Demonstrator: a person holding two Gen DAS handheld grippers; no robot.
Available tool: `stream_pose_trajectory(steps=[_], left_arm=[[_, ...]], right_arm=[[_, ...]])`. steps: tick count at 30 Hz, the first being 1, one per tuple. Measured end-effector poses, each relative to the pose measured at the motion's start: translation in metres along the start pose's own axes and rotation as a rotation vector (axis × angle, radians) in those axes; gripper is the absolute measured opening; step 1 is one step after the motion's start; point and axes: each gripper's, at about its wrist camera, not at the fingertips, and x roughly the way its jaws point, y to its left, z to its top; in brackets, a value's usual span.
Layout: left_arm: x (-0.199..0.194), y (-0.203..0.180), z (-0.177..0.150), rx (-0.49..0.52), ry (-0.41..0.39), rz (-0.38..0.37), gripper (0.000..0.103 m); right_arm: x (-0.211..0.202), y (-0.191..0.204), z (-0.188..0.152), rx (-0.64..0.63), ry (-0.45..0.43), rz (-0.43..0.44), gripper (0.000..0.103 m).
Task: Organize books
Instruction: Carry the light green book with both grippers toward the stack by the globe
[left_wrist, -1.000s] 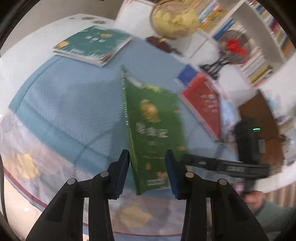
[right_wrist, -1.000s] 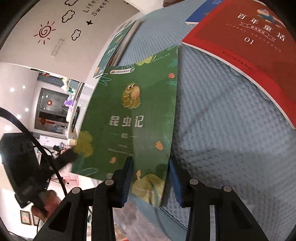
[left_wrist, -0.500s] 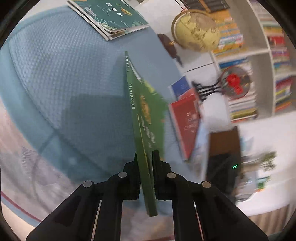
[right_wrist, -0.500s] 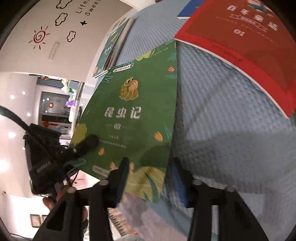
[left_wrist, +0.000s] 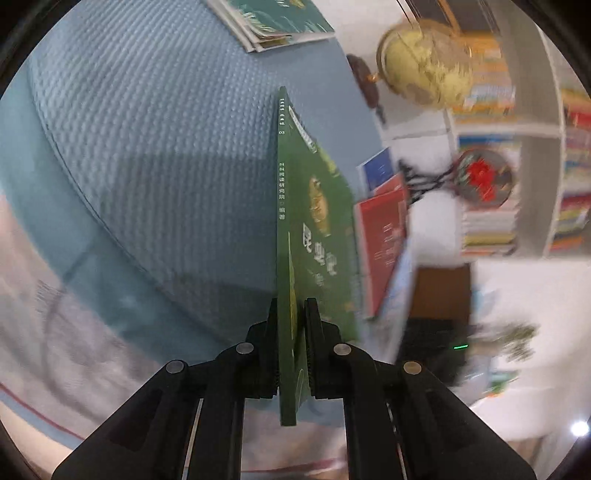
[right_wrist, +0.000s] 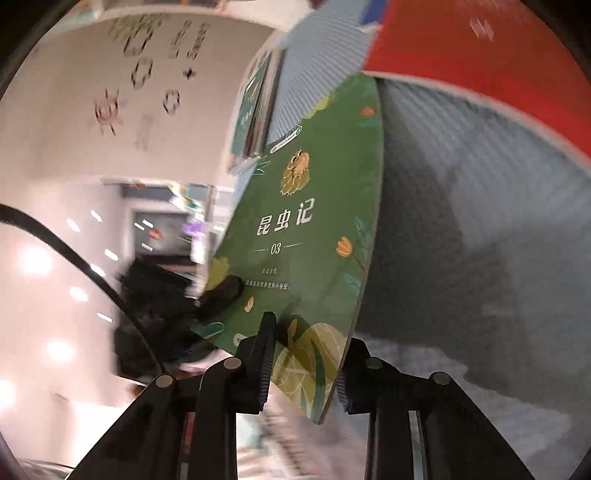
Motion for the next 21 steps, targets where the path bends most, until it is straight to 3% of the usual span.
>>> stream_pose_trajectory(steps=[5,8,12,16,21], left_arm=[[0.008,-0.047,-0.014,0.277,-0.038,0.265,0.008],[0.007,-0.068,-0.02,0.412,-0.065,0.32,0.009],[-0.001,-0.079,-0.014,0.488,-0.059,0.299,0.009],[-0.025,-0.078,0.009,0.49,-0.051,0.209,0.01],[-0.053,-0.086,0.048,0.539,-0.107,0.187,0.01]], right_arm=[[0.008,0.041,-0.013,-0.24,-0.037,-0.231,0.024],[0.008,0.069,-0.024,-0.396,-0.08,-0.358,0.024],[0.003,0.099,-0.034,-0.539,-0.106,-0.455,0.024],[-0.005,0.122,-0.027,-0.545,-0.134,-0.451,0.024],[0.015,0.17,-0.002,-0.598,-0.228,-0.5,0.024]])
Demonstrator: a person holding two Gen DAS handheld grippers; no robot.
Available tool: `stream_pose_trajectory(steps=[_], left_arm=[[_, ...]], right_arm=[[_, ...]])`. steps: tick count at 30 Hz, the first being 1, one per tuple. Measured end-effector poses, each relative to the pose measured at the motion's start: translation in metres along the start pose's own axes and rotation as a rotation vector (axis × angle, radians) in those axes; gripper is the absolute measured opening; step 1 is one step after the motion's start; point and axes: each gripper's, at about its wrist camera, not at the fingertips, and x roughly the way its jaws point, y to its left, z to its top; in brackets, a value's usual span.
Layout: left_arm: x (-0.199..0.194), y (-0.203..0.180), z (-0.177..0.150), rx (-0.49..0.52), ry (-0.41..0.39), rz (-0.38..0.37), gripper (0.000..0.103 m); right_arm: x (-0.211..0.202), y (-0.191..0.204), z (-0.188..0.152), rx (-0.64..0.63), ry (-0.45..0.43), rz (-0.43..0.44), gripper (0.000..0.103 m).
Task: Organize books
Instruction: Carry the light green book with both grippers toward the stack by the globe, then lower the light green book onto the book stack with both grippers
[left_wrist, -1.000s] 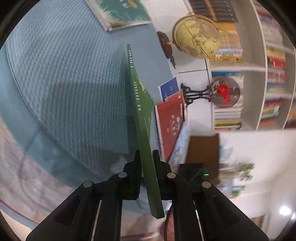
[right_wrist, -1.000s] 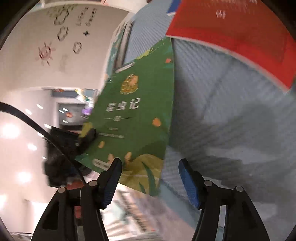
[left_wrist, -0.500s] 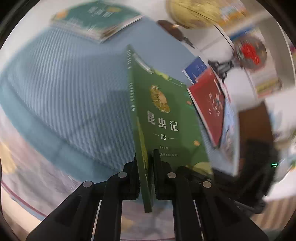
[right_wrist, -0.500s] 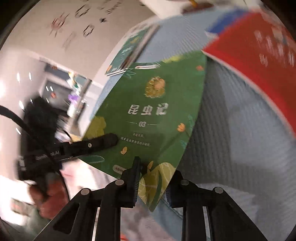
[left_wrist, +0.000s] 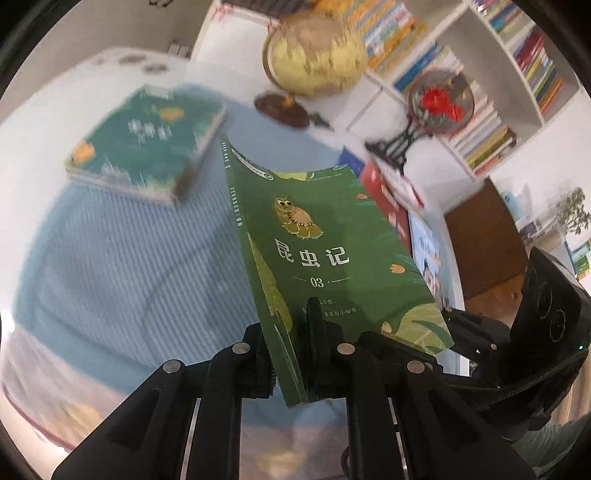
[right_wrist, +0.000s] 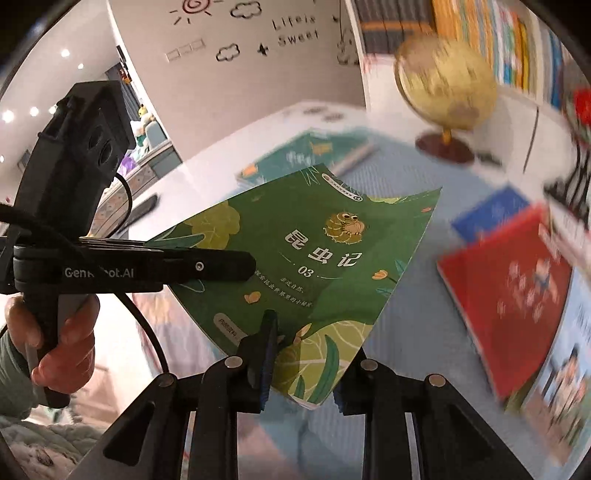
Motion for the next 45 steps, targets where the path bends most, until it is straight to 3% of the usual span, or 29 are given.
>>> stream_pose_trajectory(steps=[8,17,21,27,32,36,41,43,45], left_arm=[[-0.007,0.077,0.097,0.047,-0.06,0.047,0.01],[0.031,0.148,0.157,0.043,0.009,0.072,0.012],[0.046,0.167,0.17,0.031,0.03,0.057,0.013],[0.061,0.193,0.169,-0.007,0.095,0.048,0.022],[0.066,0.214,0.161,-0.038,0.109,0.126,0.02],[0.063,0.221,0.16,-0.07,0.088,0.112,0.02],[0.059,0.219,0.163,-0.058,0.054,0.202,0.02],[0.056,0.221,0.162,-0.059,0.033,0.245,0.02],[0.051,0.229,0.16,-0.094,0.019,0.266,0.02]], right_arm=[[0.074,0.027,0.101,0.044,-0.067,-0.028,0.024],[0.163,0.024,0.166,0.122,-0.021,-0.073,0.025],[0.181,0.023,0.17,0.154,0.0,-0.084,0.026],[0.202,0.021,0.163,0.208,0.036,-0.09,0.026],[0.22,0.017,0.153,0.232,0.113,-0.081,0.026],[0.221,0.011,0.154,0.251,0.107,-0.065,0.027],[0.223,0.021,0.155,0.213,0.114,-0.08,0.027],[0.227,0.023,0.154,0.201,0.124,-0.076,0.032],[0.23,0.025,0.153,0.188,0.144,-0.051,0.043]])
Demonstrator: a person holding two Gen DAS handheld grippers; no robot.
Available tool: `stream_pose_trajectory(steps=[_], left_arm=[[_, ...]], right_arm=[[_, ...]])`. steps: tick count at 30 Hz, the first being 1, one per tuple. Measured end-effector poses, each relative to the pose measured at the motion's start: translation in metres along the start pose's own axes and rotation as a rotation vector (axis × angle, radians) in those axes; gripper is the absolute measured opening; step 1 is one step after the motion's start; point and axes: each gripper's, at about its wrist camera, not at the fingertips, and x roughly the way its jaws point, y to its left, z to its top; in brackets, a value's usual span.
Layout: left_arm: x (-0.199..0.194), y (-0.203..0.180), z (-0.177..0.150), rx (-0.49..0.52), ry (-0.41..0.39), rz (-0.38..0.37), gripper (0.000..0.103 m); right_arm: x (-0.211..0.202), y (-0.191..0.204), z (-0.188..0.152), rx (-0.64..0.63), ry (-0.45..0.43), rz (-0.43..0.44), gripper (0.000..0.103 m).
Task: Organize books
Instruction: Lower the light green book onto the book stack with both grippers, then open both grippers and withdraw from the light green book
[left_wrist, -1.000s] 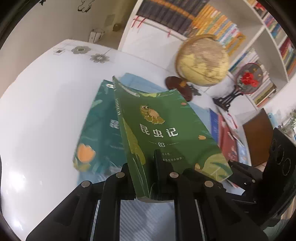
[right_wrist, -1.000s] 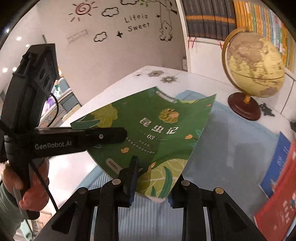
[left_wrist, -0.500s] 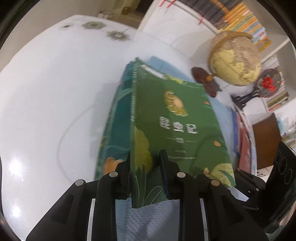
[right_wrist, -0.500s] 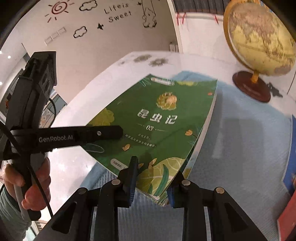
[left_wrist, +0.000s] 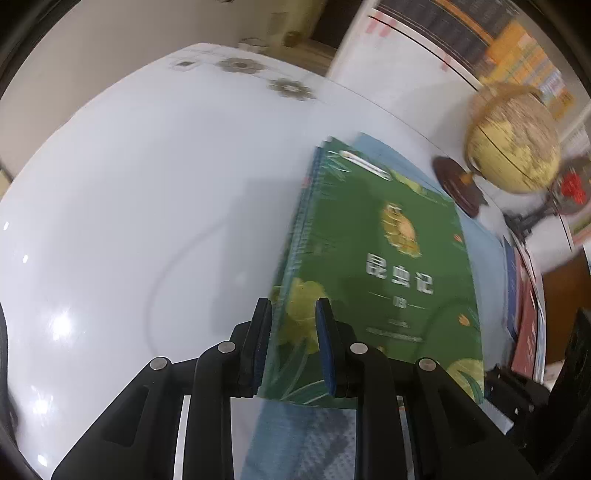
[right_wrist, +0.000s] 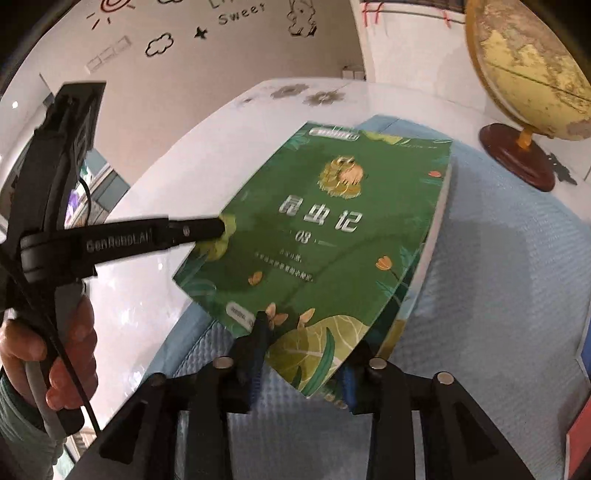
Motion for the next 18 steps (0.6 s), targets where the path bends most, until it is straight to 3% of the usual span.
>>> stream_pose_trajectory(steps=[1,4,9,12,18], left_arm=[[-0.002,0.005,-0.002,-0.02,-0.005,0.009,0.02],[-0.012,0.008,-0.008,-0.031,-0.029,0.025,0.02],[-0.029,-0.014,-0.024,0.032,-0.038,0.014,0.022],[-0.031,-0.042,-0.034,0.068,-0.013,-0.021,0.022],[-0.035,-0.132,-0.068,0.191,0.021,-0.094,0.023]], right_arm=[[-0.002,0.003,-0.001,-0.026,0.006,-0.003,0.048],[-0.006,0.002,-0.008,-0.054,0.034,-0.028,0.049],[-0.036,-0.022,-0.045,-0.005,0.058,-0.027,0.049],[-0.061,-0.043,-0.079,0.06,0.048,-0.051,0.05],[-0.11,-0.11,-0.152,0.304,0.032,-0.034,0.052]])
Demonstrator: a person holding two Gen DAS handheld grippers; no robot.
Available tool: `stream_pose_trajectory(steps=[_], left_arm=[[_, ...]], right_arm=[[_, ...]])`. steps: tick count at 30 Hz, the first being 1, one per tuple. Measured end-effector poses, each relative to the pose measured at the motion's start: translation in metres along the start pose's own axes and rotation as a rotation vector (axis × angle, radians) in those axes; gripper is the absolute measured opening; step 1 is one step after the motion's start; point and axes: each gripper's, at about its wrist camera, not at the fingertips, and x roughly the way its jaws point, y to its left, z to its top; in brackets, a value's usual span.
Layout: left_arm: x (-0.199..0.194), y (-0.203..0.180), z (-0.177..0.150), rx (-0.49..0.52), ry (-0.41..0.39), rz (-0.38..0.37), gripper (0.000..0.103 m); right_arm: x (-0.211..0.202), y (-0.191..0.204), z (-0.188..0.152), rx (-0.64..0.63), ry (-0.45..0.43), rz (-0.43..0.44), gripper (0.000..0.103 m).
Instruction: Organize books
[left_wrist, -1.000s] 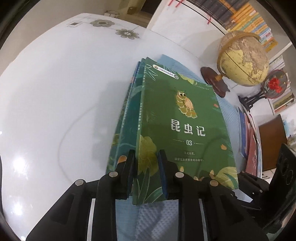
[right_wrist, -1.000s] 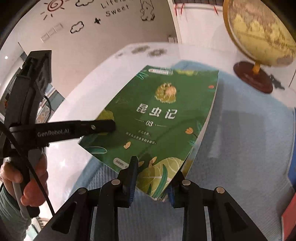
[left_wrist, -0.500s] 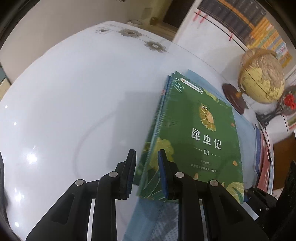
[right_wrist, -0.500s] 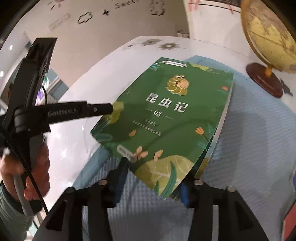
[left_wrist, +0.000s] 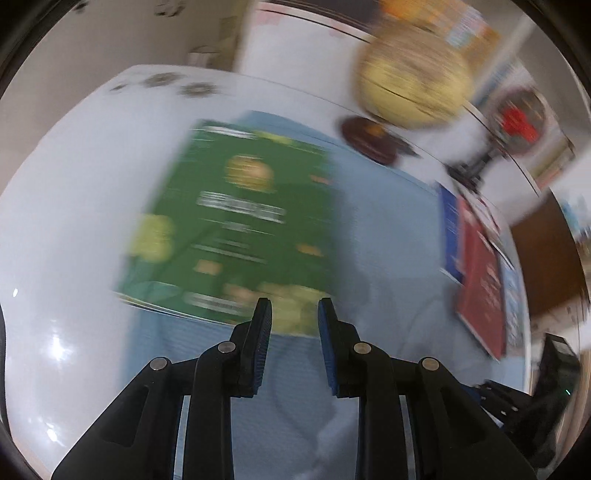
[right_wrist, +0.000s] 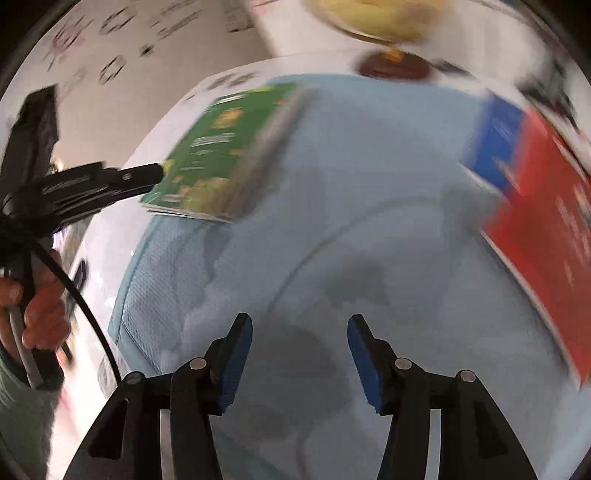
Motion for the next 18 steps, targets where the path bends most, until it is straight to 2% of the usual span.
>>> stream_pose_trajectory(steps=[4,9,12,18], left_arm=[[0.007,-0.082,-0.016,0.067,0.031,-0.073,0.023],[0.024,-0.178,-0.038,0.138,0.073,-0.155,0.023],[0.038,-0.229,-0.053,0.186,0.107,-0.184,0.023],[0.062,-0.302,-0.082,0.242,0.182,-0.237,0.023]], right_arm=[[-0.039,-0.051,-0.02,0.056,-0.032,-0.011,0.052],[-0.103,-0.123,-0.048,0.111,-0.098,-0.085,0.052],[-0.13,-0.173,-0.069,0.188,-0.115,-0.122,0.052],[-0.165,-0.266,-0.099,0.372,-0.144,-0.146,0.052]])
